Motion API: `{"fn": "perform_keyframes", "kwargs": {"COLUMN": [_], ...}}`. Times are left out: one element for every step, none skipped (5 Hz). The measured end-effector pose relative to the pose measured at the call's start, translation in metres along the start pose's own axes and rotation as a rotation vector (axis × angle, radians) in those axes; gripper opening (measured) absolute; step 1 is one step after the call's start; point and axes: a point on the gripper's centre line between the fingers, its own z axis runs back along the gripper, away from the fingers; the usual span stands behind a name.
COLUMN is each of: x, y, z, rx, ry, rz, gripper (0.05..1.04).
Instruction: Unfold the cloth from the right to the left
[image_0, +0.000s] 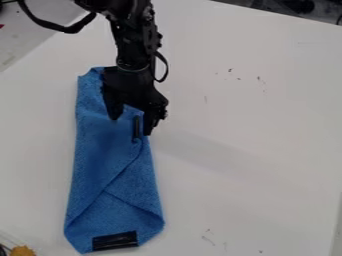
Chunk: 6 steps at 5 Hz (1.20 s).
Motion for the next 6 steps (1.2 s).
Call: {"fn": "perform_keyframes", "kwargs": {"x": [0.000,-0.001,-0.001,0.000,-0.004,-0.013], "y": [0.003,0.001,0.001,0.001,0.009,0.031], "z": [-0.001,-0.008,-0.008,-0.007,0.002,0.029], "rx": [-0.010,-0.018,-0.023,-0.018,0.027,0.096], "ry": [-0.001,0.009,0.004,-0.002,0.003,-0.059], "rz": [0.001,-0.005,-0.010,-0.011,0.016,0.082], "gripper": [0.666,0.393,0.209,0.090,0.067,0.067]}}
